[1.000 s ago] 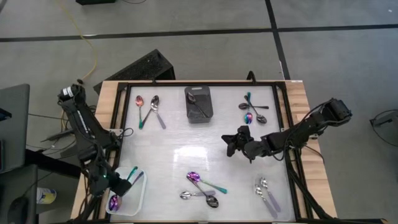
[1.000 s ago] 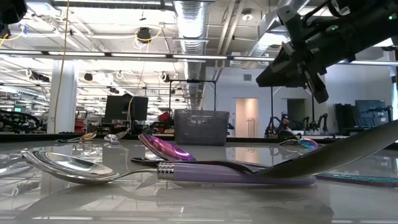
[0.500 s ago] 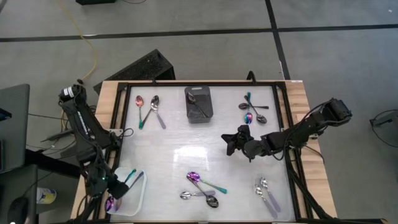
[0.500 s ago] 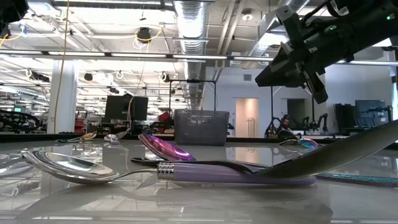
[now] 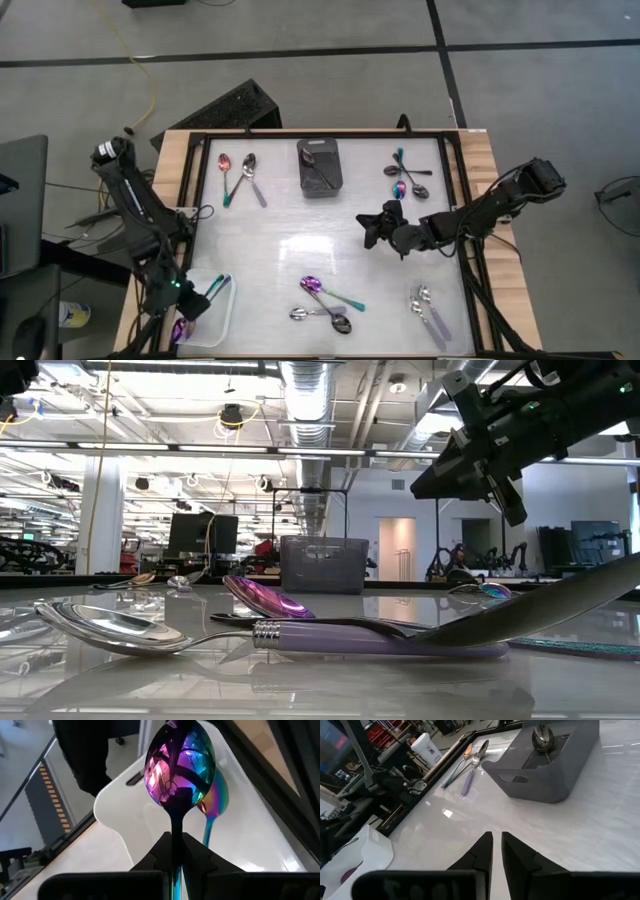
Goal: Sort silverware by color (type)
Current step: Put the blue spoon into the white bin
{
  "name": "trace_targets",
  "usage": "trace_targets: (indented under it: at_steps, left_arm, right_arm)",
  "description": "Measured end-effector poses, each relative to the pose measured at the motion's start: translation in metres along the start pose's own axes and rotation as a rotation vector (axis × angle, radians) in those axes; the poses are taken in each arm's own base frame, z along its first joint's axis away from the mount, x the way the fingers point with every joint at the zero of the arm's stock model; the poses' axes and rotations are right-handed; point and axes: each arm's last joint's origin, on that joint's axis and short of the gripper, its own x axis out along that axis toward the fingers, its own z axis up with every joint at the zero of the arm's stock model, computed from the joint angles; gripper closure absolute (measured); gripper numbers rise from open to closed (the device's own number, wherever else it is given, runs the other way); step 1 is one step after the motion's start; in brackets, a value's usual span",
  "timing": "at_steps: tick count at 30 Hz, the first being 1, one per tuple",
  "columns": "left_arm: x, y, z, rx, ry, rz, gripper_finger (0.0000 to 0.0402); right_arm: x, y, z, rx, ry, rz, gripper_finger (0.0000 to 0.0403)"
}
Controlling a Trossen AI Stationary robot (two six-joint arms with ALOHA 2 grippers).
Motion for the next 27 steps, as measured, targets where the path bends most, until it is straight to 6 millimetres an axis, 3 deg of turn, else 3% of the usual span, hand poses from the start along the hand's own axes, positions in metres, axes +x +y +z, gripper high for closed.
trace_targets:
  at_steps: [9,27]
  left_arm:
    - [0.011,0.007,-0.015,-0.070,0.004,-0.039,0.0396]
    - [0.006,0.003,-0.016,-0.146,0.030,-0.059,0.0395]
  right_arm:
    - [-0.001,0.000,-0.001,-0.021,0.002,0.001,0.0337]
    - [-0.001,0.001,-0.001,-0.027,0.005,0.005,0.0337]
